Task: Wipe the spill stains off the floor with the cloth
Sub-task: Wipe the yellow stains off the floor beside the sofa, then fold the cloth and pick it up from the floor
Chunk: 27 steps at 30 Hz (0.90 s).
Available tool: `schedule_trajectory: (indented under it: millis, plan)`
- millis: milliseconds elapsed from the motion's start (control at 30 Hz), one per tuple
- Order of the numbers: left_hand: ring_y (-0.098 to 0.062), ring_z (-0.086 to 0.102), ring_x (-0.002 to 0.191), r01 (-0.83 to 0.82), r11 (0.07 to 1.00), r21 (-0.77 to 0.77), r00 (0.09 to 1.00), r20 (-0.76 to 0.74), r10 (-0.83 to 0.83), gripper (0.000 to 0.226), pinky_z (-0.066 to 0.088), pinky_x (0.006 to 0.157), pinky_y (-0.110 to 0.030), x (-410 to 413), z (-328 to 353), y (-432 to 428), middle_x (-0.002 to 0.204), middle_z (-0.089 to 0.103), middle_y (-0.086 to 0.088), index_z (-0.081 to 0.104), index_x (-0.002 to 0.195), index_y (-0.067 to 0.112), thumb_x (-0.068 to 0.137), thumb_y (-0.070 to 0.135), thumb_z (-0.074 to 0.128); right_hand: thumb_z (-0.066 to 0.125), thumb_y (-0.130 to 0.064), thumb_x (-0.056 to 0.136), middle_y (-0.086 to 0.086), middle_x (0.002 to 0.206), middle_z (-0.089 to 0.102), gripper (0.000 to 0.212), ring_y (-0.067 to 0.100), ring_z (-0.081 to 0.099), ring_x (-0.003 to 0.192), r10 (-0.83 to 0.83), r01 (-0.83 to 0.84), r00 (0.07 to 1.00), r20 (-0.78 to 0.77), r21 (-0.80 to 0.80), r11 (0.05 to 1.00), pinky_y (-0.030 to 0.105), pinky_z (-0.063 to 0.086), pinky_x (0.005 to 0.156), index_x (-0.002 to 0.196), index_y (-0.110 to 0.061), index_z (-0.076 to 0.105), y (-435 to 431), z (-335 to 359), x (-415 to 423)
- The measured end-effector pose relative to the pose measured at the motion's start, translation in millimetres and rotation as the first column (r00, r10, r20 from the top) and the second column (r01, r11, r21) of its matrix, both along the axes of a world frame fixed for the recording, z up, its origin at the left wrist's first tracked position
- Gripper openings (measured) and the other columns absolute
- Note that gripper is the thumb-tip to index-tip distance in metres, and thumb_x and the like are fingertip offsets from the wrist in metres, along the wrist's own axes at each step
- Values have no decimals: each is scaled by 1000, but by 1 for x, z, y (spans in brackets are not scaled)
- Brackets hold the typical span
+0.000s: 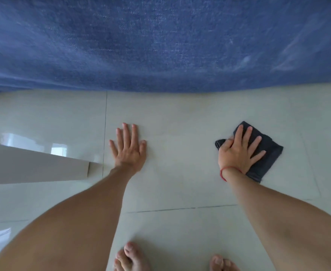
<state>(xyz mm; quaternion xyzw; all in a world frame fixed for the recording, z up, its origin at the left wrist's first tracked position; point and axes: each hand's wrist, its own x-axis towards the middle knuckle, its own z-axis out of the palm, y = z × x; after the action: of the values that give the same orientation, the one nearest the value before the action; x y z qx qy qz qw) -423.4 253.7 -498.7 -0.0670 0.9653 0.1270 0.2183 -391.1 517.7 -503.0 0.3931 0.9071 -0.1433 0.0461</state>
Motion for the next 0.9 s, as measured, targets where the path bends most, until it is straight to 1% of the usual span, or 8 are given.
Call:
schedule_trajectory:
  millis: [167,300,400,467,567,633,700,900]
  plan:
    - [-21,-20,149,2,1000,-2,1000,27,-2,62,-13,118,-48,0,0,-1,161,-22,1,-14,153,27,102,42,17,30,-31,97,-9,163,9,56,28,-1,150,281,-281,960,-12,-2,960,57,-4,118,152,-32,17,-51,1,-42]
    - [-20,-23,148,11,1000,2,998,68,-11,61,-14,119,-48,-3,1,-3,160,-25,2,-16,152,29,101,43,15,32,-30,97,-11,162,10,55,26,-1,150,586,-588,809,-50,-70,806,55,-6,118,151,-33,20,-121,2,-50]
    - [-20,-19,149,-18,999,36,999,29,17,61,-11,120,-47,-1,8,0,162,-20,0,-11,154,27,102,41,17,31,-27,99,-11,162,11,53,22,0,151,658,-670,742,-128,-174,722,51,-4,119,151,-32,22,-125,7,-48]
    - [-24,-3,151,-98,993,72,986,-127,107,60,-2,121,-47,-3,16,8,164,-3,-7,3,156,21,102,41,22,34,-28,99,-4,161,20,49,20,13,150,597,-648,756,-268,-171,742,47,5,120,148,-26,32,-105,12,-47]
    - [-31,35,136,-134,981,141,935,-310,172,58,25,112,-46,-22,31,40,148,38,-13,31,149,12,100,44,30,47,-42,92,12,143,47,51,30,44,131,300,-335,885,-355,-41,941,44,30,105,134,-14,51,-65,19,-46]
    - [-30,47,124,-89,982,167,964,-234,127,60,35,104,-43,-35,37,68,134,51,-12,43,139,9,96,51,38,53,-56,85,13,128,53,63,33,48,118,146,-167,967,-207,-88,982,42,34,96,125,-8,53,-51,23,-44]
    - [-31,51,120,-114,981,154,983,-125,134,63,40,101,-42,-40,39,92,128,52,-13,46,131,5,90,54,49,57,-63,78,12,122,54,71,32,48,116,140,-148,986,-86,-106,983,41,36,96,119,-6,54,-51,27,-42]
    - [-32,53,122,-288,954,86,958,35,286,68,45,102,-39,-49,41,103,130,54,-15,44,128,2,83,48,67,59,-47,89,15,129,56,55,33,51,121,83,-61,995,63,-289,955,41,43,97,123,-4,52,-61,44,-56]
